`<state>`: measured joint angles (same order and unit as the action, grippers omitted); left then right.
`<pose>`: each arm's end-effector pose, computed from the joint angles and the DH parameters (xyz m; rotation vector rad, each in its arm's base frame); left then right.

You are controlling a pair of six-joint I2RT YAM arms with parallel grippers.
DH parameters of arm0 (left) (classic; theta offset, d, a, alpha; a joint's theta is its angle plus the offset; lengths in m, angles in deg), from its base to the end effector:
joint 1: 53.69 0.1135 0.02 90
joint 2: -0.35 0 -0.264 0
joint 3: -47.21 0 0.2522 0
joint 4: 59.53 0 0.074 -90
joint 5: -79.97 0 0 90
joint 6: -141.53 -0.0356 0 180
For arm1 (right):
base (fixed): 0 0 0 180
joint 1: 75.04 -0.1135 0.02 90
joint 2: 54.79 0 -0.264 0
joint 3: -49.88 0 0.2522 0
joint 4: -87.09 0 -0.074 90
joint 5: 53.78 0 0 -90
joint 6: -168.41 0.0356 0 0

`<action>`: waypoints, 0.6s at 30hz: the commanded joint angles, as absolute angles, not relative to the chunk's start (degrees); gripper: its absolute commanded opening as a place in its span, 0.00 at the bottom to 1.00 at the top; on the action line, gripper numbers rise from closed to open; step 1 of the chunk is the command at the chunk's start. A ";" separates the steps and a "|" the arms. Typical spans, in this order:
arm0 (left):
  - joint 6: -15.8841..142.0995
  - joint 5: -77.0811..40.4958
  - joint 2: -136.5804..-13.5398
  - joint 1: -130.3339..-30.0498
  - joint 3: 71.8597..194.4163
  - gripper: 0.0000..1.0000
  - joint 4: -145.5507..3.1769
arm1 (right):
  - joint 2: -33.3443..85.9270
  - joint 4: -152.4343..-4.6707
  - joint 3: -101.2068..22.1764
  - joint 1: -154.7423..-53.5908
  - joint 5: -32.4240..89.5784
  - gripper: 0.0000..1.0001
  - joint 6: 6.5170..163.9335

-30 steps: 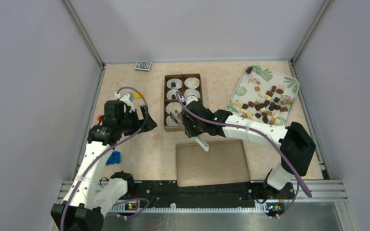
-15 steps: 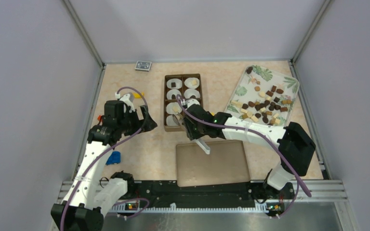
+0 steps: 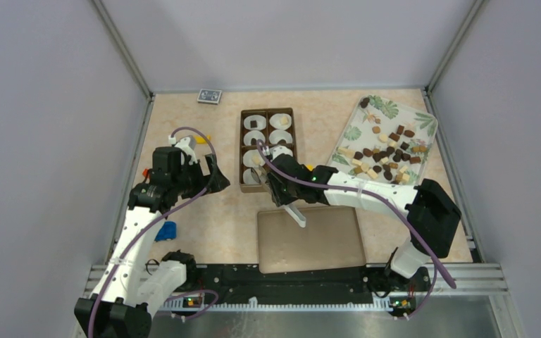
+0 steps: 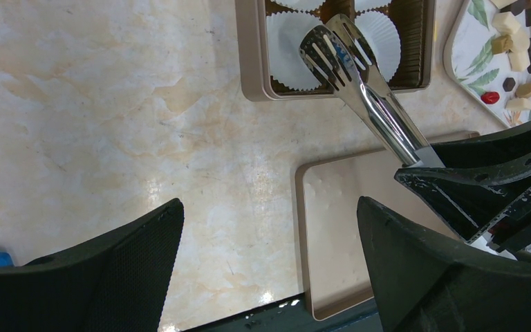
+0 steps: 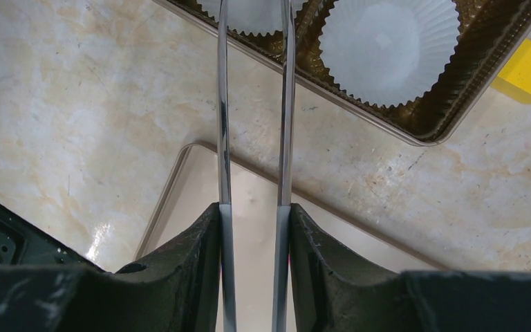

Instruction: Pack the chocolate

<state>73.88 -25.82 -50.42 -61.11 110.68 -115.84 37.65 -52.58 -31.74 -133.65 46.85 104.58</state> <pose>0.1747 -0.0325 0.2988 -0.1679 2.3627 -0.5772 0.1865 0.2931 0.2450 -0.6167 2.4121 0.4206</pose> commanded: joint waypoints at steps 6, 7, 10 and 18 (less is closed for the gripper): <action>72.90 -26.40 -49.73 -60.90 110.36 0.99 -114.65 | 37.76 -54.61 -32.41 -134.70 47.65 0.34 105.44; 72.81 -26.21 -49.58 -60.90 110.36 0.99 -114.75 | 37.76 -54.50 -32.48 -134.75 47.73 0.35 105.44; 72.54 -25.77 -49.55 -60.90 110.37 0.99 -114.69 | 37.84 -54.50 -32.46 -134.80 47.98 0.35 105.48; 72.58 -26.15 -50.03 -60.90 110.42 0.99 -114.60 | 37.71 -54.44 -32.27 -135.03 48.38 0.36 105.66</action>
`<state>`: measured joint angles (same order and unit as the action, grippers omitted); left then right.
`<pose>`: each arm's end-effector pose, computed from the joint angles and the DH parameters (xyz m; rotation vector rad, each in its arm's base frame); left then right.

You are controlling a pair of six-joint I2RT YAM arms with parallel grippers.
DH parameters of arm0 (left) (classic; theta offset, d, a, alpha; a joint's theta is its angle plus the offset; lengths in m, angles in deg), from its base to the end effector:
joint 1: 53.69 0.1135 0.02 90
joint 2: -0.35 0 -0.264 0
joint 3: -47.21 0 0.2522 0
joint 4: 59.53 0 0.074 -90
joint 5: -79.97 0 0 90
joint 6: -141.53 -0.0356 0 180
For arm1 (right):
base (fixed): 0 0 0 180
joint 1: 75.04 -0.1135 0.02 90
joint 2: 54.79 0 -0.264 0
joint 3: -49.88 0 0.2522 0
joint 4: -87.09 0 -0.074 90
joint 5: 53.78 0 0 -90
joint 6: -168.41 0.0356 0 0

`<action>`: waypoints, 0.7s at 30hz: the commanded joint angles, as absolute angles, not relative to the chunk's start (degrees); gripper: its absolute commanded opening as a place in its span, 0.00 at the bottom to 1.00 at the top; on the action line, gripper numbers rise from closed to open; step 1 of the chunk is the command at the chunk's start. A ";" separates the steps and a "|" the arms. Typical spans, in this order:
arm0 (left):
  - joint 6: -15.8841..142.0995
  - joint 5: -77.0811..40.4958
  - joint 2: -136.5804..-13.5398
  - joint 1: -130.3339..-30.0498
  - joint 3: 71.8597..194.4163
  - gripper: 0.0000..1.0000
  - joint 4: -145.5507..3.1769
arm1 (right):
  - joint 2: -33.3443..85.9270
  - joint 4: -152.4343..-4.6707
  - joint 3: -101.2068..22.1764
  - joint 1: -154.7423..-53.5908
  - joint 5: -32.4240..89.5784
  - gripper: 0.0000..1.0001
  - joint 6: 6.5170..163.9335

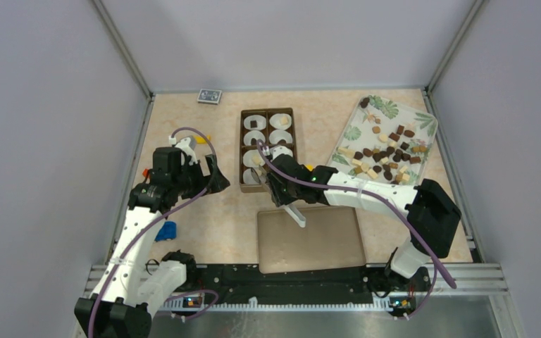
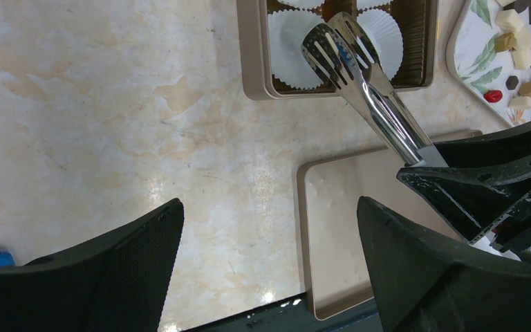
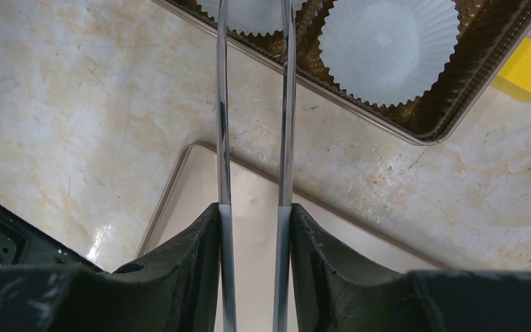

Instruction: Pack the chocolate

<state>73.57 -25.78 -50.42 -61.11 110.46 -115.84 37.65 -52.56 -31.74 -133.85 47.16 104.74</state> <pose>0.1746 -0.0325 0.2975 -0.1628 2.3662 -0.5733 0.1856 0.2936 0.2450 -0.6148 2.4108 0.4175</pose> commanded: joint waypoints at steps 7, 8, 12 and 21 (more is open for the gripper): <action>72.80 -26.63 -50.29 -60.90 110.29 0.99 -114.26 | 37.78 -54.70 -31.86 -135.44 48.28 0.40 105.95; 72.86 -26.68 -50.39 -60.90 110.33 0.99 -114.25 | 37.78 -54.73 -31.85 -135.44 48.38 0.40 105.83; 73.01 -27.08 -50.42 -60.90 110.33 0.99 -114.42 | 37.56 -54.29 -31.98 -135.53 48.50 0.40 105.39; 73.50 -27.55 -49.80 -60.90 110.54 0.99 -114.27 | 30.18 -53.20 -34.68 -135.52 53.62 0.34 103.37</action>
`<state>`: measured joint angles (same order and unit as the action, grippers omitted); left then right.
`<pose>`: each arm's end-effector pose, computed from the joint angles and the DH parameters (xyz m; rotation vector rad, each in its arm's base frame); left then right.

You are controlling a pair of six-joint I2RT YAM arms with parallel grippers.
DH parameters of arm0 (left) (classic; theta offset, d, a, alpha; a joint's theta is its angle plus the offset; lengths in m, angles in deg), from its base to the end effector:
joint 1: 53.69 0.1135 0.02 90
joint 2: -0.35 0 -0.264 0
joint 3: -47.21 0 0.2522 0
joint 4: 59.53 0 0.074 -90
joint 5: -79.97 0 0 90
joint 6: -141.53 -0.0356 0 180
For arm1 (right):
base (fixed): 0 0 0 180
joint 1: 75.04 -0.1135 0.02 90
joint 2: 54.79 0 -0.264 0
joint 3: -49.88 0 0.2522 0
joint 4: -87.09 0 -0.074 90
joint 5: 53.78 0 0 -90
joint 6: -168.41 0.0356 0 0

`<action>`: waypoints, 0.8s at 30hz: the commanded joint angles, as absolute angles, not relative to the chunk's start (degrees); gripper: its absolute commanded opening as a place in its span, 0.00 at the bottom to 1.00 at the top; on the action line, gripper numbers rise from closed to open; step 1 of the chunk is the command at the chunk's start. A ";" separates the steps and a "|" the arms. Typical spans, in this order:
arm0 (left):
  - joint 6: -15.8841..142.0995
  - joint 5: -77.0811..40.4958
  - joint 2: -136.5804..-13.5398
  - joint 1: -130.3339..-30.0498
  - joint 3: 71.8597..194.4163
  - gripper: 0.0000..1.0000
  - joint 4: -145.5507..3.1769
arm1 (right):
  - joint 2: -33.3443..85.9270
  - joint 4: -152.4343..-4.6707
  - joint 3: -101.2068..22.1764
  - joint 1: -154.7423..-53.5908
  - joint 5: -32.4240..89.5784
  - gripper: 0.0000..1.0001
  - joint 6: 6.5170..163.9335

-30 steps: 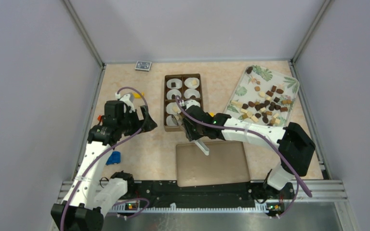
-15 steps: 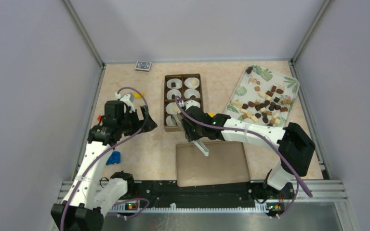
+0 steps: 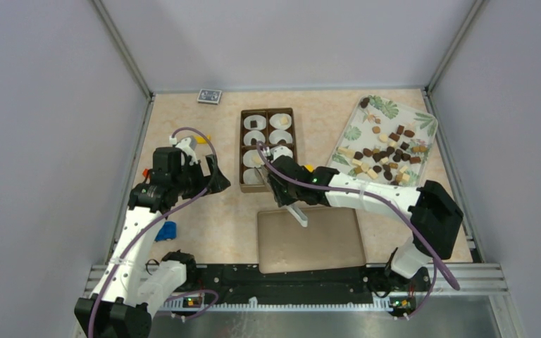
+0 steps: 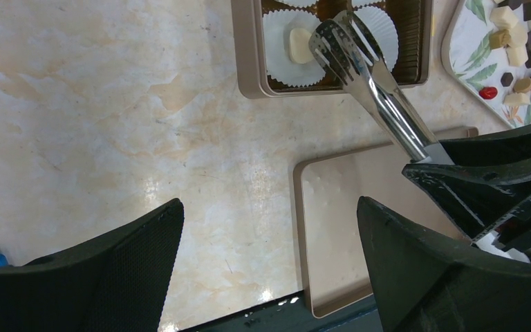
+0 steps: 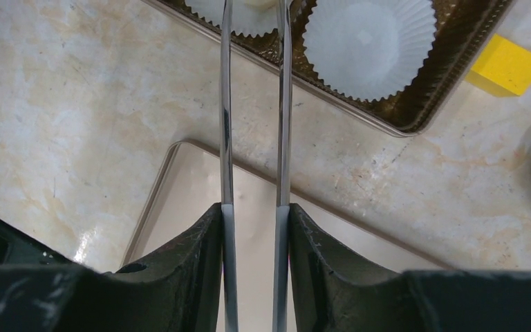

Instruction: Pack the chocolate

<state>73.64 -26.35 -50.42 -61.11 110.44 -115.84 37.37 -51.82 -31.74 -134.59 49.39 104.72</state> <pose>0.1745 -0.0328 0.2975 -0.1593 2.3672 -0.5855 0.1820 0.2936 0.2460 -0.6126 2.3998 0.3773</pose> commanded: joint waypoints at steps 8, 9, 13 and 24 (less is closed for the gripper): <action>73.76 -28.55 -50.62 -60.90 111.75 0.99 -114.01 | 17.94 -51.49 -31.16 -131.58 59.24 0.34 103.32; 73.81 -28.75 -50.63 -60.90 111.69 0.99 -113.92 | 16.13 -50.47 -30.01 -129.92 59.98 0.34 103.72; 74.10 -29.73 -50.83 -60.90 111.04 0.99 -113.51 | 6.65 -47.03 -22.33 -119.28 58.67 0.34 105.07; 74.20 -31.54 -52.68 -60.91 110.66 0.99 -111.79 | -3.55 -39.72 -9.87 -99.13 52.76 0.36 102.97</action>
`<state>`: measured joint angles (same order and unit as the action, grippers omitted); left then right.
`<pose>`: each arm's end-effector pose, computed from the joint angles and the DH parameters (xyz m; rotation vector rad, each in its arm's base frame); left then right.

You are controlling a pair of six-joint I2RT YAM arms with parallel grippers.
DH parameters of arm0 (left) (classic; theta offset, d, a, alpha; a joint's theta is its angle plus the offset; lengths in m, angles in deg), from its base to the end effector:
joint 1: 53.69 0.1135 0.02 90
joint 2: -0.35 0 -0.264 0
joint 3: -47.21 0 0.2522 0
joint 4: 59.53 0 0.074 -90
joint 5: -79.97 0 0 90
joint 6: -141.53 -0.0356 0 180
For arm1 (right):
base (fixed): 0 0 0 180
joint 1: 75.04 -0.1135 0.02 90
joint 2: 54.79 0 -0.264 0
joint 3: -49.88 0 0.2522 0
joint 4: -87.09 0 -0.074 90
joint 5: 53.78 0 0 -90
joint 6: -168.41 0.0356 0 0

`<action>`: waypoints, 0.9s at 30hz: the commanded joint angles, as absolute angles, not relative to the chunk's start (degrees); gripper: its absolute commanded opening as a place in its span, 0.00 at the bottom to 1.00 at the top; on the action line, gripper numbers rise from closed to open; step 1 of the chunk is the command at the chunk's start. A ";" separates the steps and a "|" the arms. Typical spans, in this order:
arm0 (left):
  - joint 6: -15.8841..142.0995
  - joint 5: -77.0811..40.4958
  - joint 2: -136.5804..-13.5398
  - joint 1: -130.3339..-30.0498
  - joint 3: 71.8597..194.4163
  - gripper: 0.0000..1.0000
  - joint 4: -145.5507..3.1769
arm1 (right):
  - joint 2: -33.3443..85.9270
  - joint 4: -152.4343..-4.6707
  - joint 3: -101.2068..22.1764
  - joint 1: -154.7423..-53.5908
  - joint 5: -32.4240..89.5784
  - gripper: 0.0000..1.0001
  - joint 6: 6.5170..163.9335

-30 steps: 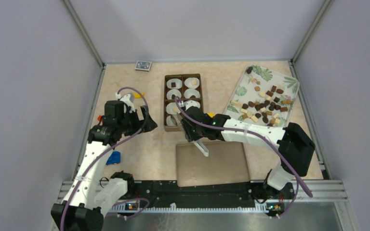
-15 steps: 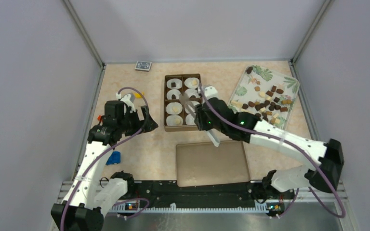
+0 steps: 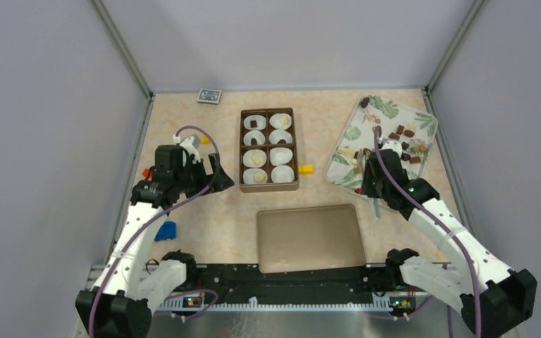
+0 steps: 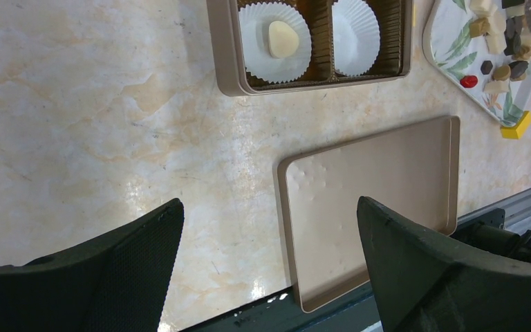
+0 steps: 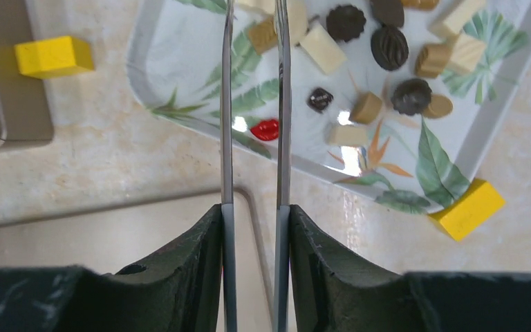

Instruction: Pack the chocolate

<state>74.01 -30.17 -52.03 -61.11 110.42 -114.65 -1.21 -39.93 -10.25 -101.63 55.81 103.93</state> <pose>0.1803 -0.0358 0.2950 -0.1350 2.3783 -0.6659 0.1734 0.0734 0.2768 0.1382 2.3185 0.0474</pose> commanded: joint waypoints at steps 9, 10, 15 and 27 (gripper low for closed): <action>73.88 -30.95 -52.65 -60.90 110.01 0.99 -111.35 | 0.71 -36.29 -11.33 -98.97 51.37 0.36 106.36; 73.86 -30.99 -52.64 -60.91 109.86 0.99 -111.30 | 1.19 -35.53 -11.82 -98.99 51.34 0.36 106.89; 73.59 -31.02 -52.98 -60.90 109.53 0.99 -110.94 | 1.76 -34.67 -12.23 -98.95 51.53 0.36 108.65; 72.93 -30.33 -53.29 -60.90 109.89 0.99 -110.63 | 5.41 -37.18 -11.56 -98.95 51.92 0.38 109.33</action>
<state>73.90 -30.30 -53.17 -61.11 109.92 -113.08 3.91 -34.55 -8.94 -99.25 50.96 109.13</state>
